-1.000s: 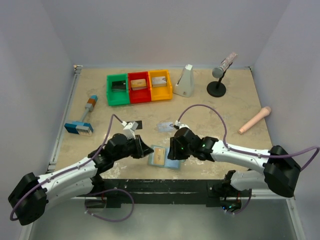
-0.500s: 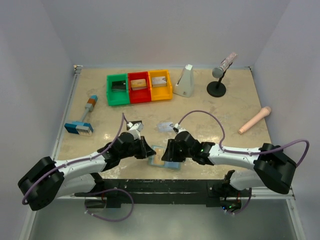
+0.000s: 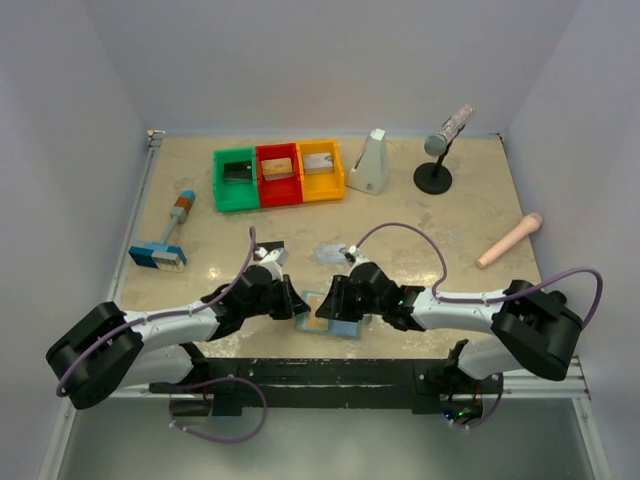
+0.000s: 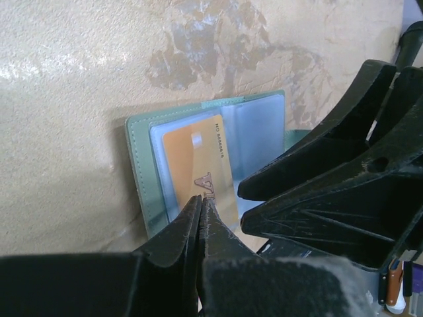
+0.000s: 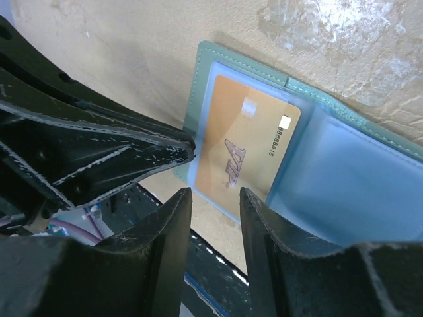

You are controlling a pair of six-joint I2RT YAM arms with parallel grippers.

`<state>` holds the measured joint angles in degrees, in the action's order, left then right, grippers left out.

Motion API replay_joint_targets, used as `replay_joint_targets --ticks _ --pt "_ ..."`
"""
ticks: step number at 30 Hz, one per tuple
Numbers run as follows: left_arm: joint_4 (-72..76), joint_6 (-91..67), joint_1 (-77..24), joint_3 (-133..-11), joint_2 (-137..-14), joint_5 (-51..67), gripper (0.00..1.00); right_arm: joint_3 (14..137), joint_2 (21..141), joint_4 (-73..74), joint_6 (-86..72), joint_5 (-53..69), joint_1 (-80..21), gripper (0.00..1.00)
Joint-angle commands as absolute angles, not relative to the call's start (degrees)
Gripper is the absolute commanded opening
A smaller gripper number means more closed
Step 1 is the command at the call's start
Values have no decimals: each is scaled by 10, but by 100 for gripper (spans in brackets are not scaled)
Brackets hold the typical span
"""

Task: Take the credit cards out of the card holder
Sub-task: Remove the credit card from the card holder.

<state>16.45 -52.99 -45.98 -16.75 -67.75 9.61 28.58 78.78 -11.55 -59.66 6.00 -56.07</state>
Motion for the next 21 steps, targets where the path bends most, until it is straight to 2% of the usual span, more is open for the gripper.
replay_joint_targets --ticks 1,21 --pt "198 -534 -457 -159 -690 87 1 277 787 -144 -605 63 -558 40" --pt "211 -537 -456 -150 -739 83 0 255 784 -135 -609 44 -557 40"
